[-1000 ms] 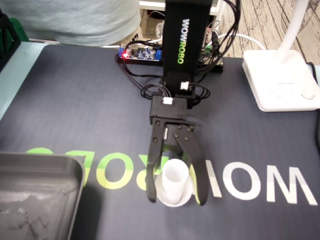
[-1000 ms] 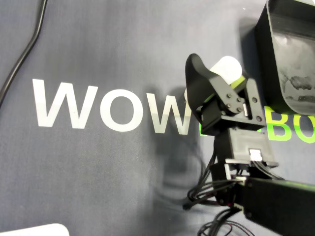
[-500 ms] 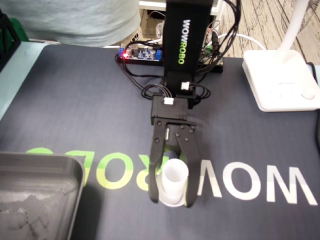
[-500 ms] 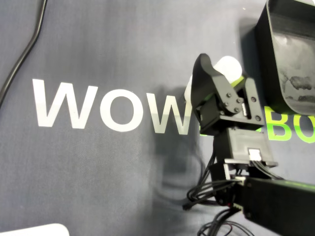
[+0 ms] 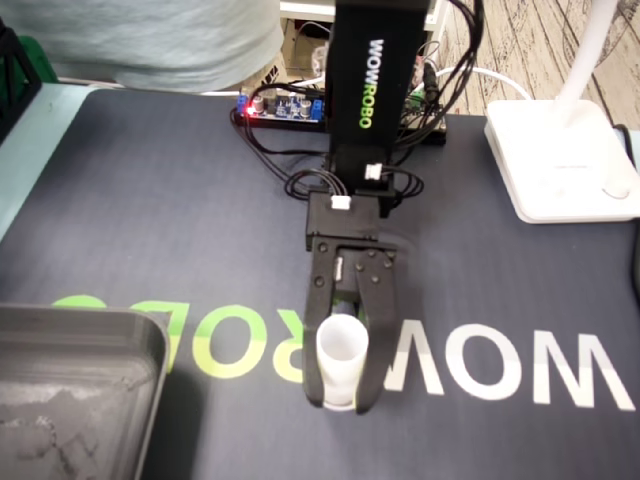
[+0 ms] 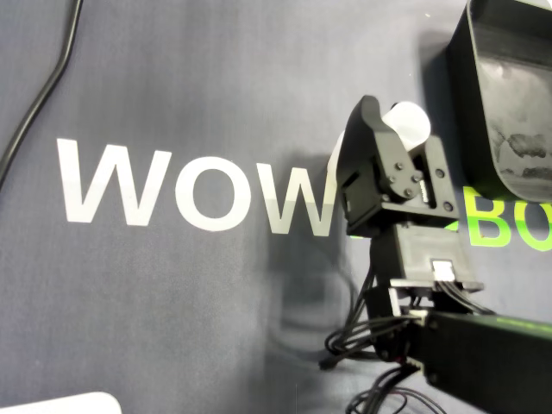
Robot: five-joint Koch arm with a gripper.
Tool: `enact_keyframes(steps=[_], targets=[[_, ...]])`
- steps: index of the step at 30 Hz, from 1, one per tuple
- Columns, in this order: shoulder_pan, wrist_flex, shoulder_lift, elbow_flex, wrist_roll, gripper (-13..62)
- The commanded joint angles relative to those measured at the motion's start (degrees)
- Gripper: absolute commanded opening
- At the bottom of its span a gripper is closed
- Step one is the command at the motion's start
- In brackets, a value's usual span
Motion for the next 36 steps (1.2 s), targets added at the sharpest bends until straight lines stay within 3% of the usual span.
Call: enact_keyframes(steps=[1, 23, 36], targets=[[-0.44, -4.13, 0.26, -1.05, 0.88, -1.1], [-0.18, -1.14, 9.49, -5.36, 5.62, -1.2], [5.54, 41.48, 31.9, -21.71, 26.72, -1.1]])
